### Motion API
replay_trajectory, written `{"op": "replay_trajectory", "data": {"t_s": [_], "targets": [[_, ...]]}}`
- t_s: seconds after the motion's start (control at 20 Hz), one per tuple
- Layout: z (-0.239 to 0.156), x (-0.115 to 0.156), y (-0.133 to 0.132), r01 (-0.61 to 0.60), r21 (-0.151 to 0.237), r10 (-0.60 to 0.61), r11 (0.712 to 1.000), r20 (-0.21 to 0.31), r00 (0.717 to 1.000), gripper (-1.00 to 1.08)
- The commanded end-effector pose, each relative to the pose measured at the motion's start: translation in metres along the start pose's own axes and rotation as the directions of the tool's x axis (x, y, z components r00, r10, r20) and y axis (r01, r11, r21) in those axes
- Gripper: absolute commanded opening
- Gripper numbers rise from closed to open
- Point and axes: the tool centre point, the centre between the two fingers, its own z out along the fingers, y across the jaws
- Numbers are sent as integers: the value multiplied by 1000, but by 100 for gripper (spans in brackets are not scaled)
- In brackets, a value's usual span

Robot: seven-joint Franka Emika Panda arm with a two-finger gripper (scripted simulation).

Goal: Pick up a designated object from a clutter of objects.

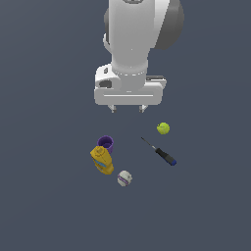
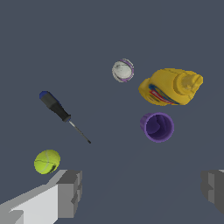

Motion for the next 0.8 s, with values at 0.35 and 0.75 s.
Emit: {"op": "replay_trajectory", "data": {"t_s": [0.35,0.75], "targets": [[9,-1,-16,61,-3,-61,998,16,998,100],[13,0,-22,83,-5,-83,996,19,996,100]]}}
